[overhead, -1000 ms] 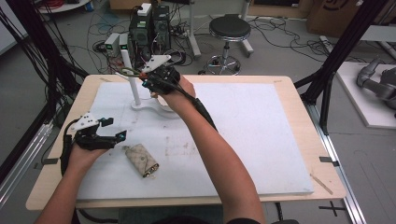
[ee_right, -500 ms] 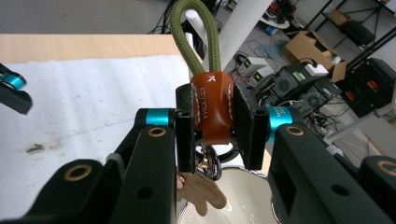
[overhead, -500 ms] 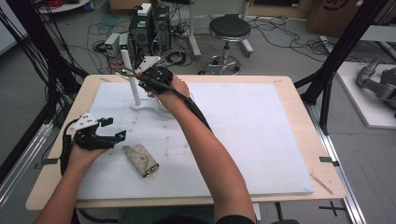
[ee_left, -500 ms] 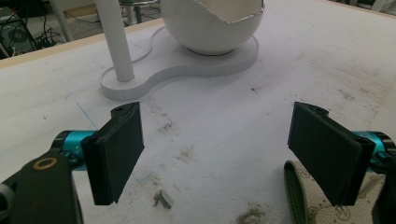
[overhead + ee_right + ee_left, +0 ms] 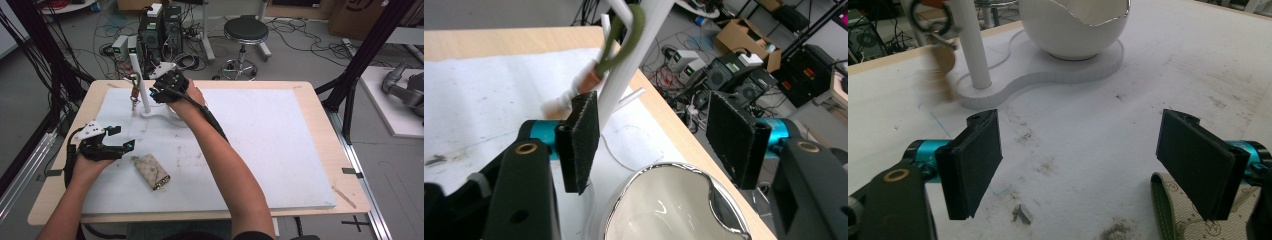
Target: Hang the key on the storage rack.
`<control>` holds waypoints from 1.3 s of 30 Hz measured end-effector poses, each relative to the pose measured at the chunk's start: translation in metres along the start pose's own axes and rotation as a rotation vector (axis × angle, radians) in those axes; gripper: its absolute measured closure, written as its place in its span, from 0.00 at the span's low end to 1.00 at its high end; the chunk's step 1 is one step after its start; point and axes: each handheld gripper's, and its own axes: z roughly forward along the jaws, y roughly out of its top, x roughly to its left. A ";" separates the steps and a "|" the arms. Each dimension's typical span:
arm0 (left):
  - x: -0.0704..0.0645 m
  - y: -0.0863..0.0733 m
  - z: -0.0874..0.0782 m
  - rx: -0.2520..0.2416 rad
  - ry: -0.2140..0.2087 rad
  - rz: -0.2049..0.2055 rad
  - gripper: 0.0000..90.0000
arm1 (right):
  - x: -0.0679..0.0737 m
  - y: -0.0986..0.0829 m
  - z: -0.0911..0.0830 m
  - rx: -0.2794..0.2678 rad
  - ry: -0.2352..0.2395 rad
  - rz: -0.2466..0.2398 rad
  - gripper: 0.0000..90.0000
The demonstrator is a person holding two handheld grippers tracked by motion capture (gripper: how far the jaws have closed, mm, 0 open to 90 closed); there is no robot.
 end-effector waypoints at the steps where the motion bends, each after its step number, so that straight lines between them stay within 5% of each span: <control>1: 0.000 0.000 0.000 0.002 0.000 0.000 0.20 | -0.001 -0.002 -0.003 -0.001 0.007 0.007 0.40; 7: 0.000 -0.001 0.001 0.009 0.000 0.000 0.20 | -0.011 -0.023 -0.026 -0.005 0.013 0.042 0.36; 11: 0.000 -0.001 0.002 0.013 0.002 0.003 0.20 | -0.023 -0.043 -0.041 0.042 0.027 0.085 0.30; 23: 0.000 -0.002 0.003 0.021 -0.002 0.000 0.20 | -0.043 -0.118 -0.089 0.022 0.015 0.213 0.29; 33: 0.000 -0.003 0.004 0.027 -0.003 -0.002 0.20 | -0.044 -0.158 -0.118 -0.029 -0.005 0.272 0.29; 39: -0.001 -0.004 0.006 0.035 -0.010 0.002 0.20 | -0.039 -0.191 -0.130 -0.011 0.001 0.318 0.29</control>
